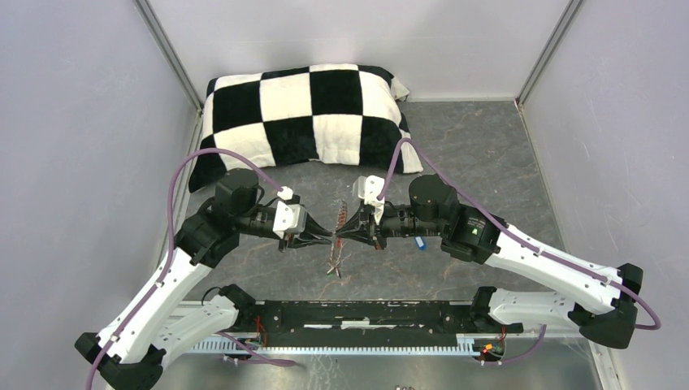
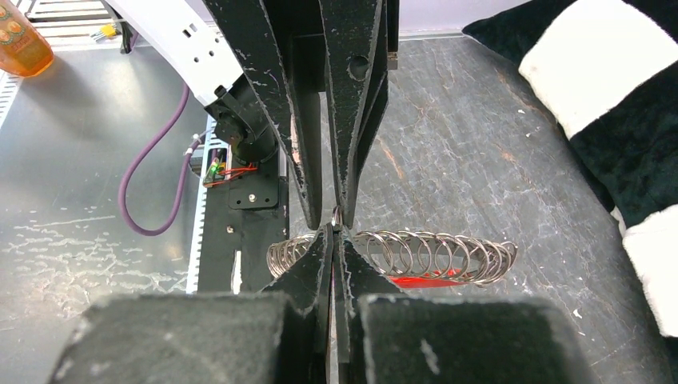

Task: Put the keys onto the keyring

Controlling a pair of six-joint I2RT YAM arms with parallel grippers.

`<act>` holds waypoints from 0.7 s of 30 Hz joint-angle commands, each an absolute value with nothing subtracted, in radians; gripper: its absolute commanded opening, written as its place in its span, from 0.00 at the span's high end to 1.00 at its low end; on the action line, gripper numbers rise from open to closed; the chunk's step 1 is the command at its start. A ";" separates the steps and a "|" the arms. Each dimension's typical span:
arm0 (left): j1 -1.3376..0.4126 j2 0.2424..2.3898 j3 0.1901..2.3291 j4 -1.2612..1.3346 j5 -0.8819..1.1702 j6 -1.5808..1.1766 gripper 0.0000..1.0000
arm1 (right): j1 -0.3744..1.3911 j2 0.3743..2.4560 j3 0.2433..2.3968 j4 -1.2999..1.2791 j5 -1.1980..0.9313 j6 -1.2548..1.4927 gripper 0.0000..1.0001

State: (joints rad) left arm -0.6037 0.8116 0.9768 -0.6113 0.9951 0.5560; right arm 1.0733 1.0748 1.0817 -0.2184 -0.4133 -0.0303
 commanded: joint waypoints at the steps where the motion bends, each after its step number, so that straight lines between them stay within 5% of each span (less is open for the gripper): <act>1: -0.606 0.814 0.989 -0.564 0.996 0.559 0.77 | 1.074 1.050 1.093 -0.145 -0.414 -0.021 1.00; 21: -0.607 0.793 0.949 -0.486 0.946 0.500 0.65 | 1.073 1.057 1.087 -0.138 -0.433 -0.018 0.99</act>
